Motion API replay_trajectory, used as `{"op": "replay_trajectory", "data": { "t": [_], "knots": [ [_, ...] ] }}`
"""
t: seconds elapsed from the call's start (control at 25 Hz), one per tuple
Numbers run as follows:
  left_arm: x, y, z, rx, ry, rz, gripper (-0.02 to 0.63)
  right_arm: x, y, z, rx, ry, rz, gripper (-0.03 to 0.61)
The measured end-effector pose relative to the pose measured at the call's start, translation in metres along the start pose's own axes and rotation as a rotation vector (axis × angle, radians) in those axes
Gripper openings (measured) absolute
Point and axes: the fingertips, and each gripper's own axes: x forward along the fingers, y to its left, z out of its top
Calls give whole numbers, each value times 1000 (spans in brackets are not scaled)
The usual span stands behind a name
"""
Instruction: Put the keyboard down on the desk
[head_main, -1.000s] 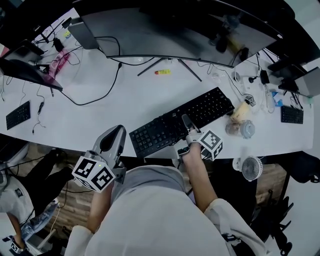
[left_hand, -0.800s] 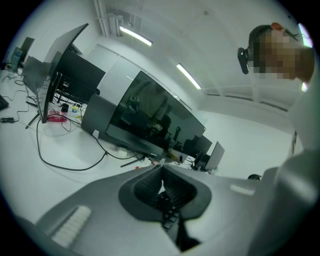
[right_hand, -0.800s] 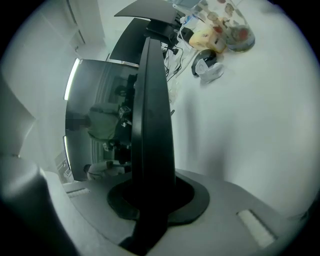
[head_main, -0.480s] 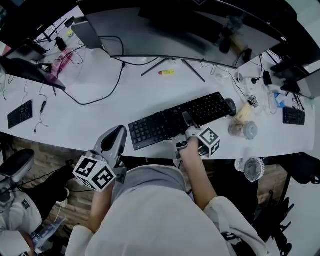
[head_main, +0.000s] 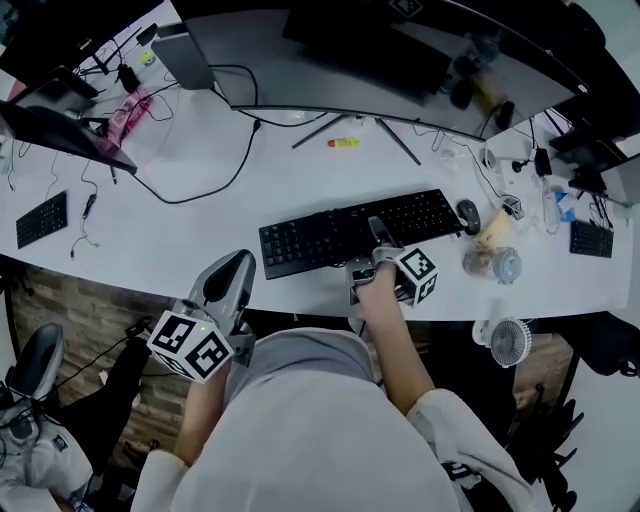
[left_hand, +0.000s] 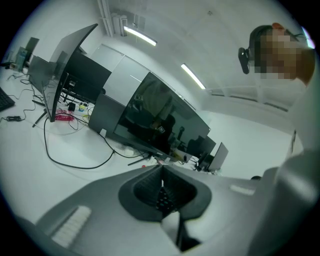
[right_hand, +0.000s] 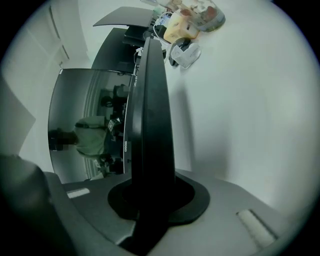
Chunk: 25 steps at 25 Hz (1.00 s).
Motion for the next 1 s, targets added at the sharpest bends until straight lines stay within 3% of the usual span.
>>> {"op": "replay_trajectory", "data": {
  "t": [1.0],
  "knots": [
    [14,14,5,1,39,11,0,51,-8,5,114,-130,-35,69]
  ]
}}
